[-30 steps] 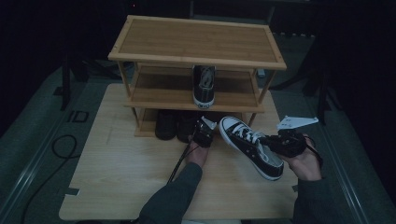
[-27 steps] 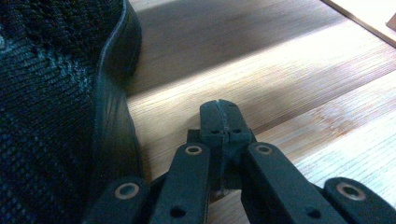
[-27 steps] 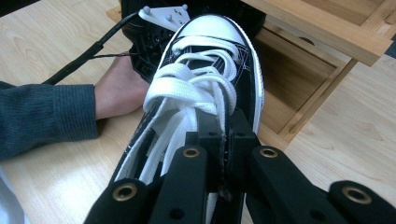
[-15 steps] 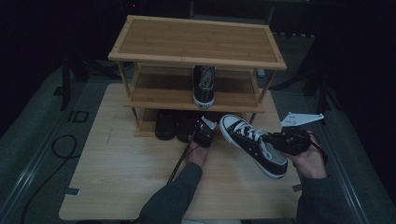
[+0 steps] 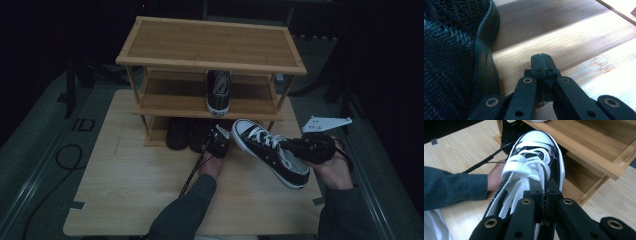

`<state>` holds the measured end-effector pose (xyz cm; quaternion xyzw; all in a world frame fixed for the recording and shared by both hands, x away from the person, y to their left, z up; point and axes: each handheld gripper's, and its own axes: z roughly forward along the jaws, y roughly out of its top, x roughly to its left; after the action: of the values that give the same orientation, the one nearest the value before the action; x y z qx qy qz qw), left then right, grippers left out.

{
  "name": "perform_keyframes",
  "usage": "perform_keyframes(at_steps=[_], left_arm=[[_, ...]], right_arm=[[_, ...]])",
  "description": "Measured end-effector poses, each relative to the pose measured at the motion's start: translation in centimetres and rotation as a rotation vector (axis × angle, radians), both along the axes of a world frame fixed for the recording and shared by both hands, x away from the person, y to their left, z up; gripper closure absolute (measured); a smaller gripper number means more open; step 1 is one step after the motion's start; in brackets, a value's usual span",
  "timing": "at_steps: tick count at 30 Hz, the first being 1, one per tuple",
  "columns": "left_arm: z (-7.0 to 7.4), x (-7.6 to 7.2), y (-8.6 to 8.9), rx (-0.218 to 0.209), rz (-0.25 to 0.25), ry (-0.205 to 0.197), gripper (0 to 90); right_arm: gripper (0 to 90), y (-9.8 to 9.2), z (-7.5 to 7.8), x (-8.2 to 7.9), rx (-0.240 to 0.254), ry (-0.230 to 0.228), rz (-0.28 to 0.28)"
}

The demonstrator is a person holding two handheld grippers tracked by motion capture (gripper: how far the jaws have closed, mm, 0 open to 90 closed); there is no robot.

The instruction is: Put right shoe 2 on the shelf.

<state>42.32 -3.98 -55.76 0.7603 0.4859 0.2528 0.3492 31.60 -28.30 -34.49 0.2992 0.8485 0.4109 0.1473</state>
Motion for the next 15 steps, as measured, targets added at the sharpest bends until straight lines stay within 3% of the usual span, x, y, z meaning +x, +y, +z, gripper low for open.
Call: perform_keyframes(at_steps=[10, 15], left_arm=[[0.0, -0.1, 0.0, -0.002, 0.011, 0.000, 90.0], [0.0, -0.1, -0.1, 0.001, 0.013, 0.001, 90.0]], right_arm=[[88.0, 0.1, 1.7, 0.2, 0.026, -0.030, 0.005], [88.0, 0.5, 2.3, 1.3, 0.020, -0.034, -0.020]])
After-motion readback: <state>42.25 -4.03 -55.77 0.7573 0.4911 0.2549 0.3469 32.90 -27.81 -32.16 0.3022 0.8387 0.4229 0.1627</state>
